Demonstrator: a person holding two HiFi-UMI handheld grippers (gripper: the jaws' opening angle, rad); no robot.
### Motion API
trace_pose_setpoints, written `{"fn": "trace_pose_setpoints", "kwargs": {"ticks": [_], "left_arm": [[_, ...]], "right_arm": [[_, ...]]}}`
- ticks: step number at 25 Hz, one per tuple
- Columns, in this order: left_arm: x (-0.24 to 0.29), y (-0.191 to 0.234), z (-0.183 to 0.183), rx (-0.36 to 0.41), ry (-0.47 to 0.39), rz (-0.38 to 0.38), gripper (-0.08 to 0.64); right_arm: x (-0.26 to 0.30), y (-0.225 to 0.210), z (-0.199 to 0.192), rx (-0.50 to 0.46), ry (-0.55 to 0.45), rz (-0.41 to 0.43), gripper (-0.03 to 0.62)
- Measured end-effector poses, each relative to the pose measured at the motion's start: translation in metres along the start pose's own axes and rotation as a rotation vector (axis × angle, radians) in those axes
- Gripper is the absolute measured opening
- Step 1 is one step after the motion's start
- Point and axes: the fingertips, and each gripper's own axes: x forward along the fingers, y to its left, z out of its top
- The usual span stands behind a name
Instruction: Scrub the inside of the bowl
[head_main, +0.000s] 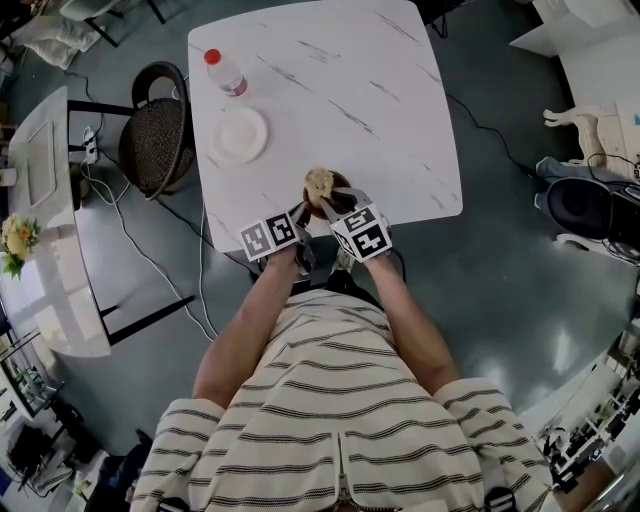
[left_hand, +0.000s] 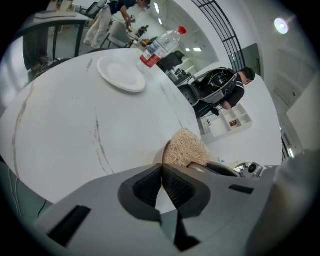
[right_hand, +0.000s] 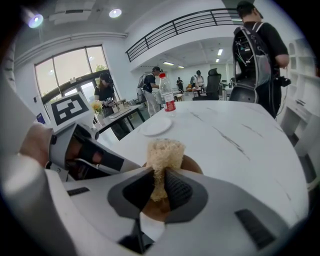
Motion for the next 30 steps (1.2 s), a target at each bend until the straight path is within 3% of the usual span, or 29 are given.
{"fn": "trace_pose_setpoints", "kwargs": {"ticks": [18,30], "left_arm": [[0.001,0.001,-0.001,-0.014,-0.005,0.010,0.008],[-0.001,0.001,-0.001,-0.026,-0.010,0.001,0.009]], "right_arm": [[-0.014,0.005,-0.025,-0.033,0.056,0.025,0.069],[-0.027,-0.014,-0.017,0.164,-0.014,0.002,0.069]]}}
